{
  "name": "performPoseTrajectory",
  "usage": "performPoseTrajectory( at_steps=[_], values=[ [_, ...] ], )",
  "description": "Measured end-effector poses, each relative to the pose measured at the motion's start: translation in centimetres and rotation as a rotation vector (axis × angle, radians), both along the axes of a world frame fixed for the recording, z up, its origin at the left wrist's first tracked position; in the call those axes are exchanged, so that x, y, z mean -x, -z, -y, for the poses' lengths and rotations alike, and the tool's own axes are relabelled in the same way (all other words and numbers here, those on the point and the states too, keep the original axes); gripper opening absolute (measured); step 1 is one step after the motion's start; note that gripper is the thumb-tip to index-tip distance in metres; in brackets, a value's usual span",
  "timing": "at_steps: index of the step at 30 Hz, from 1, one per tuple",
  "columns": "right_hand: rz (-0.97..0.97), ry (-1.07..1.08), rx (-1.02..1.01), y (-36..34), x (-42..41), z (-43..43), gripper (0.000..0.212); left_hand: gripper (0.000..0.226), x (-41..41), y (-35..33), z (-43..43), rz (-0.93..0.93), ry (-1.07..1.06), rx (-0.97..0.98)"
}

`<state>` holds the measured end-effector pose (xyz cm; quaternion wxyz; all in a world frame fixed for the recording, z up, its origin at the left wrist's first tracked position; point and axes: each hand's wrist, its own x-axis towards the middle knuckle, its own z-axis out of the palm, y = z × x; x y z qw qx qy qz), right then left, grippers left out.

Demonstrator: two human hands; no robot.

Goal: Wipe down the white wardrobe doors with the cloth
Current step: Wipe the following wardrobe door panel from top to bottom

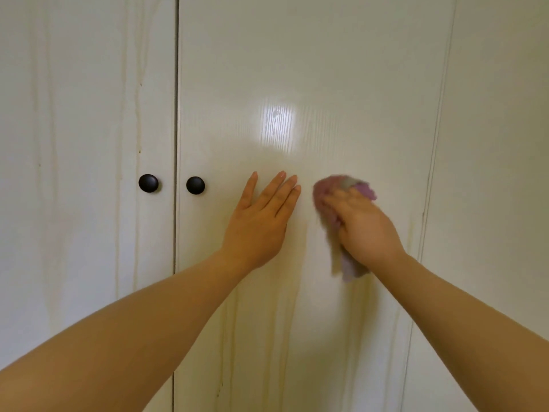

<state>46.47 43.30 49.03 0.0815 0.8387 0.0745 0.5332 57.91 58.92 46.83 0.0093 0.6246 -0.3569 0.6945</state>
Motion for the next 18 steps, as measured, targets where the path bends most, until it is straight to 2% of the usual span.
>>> performPoseTrajectory(
  at_steps=[1,3,5,7,10,12,14,16,18],
  values=[
    [0.049,-0.006,-0.127,-0.2,0.0,-0.2,0.041,0.048,0.1,0.2,0.2,-0.016,-0.001,0.001],
    [0.097,0.014,-0.181,0.6,-0.5,-0.3,0.044,0.049,0.4,0.3,1.1,-0.034,0.009,0.012],
    [0.012,0.012,-0.060,1.8,-0.5,0.5,0.045,0.047,0.5,0.2,2.2,-0.017,0.035,0.011],
    [0.022,0.001,0.056,0.8,0.0,2.5,0.043,0.046,0.5,0.2,2.9,0.012,0.037,0.009],
    [0.108,0.053,-0.202,-2.2,0.7,4.2,0.043,0.049,0.9,0.1,3.9,0.009,0.000,0.037],
    [0.102,0.051,-0.287,-1.1,0.5,4.0,0.048,0.049,1.2,0.3,4.5,-0.006,0.004,0.050],
    [0.052,0.038,-0.248,2.0,0.6,4.1,0.048,0.048,1.7,0.4,5.2,-0.010,0.020,0.039],
    [-0.039,0.043,-0.127,4.5,1.2,4.9,0.044,0.046,2.0,0.5,5.7,0.005,0.024,0.027],
    [-0.063,0.024,-0.044,4.0,1.9,5.9,0.044,0.045,2.2,0.7,6.1,0.000,0.009,0.020]
  ],
)
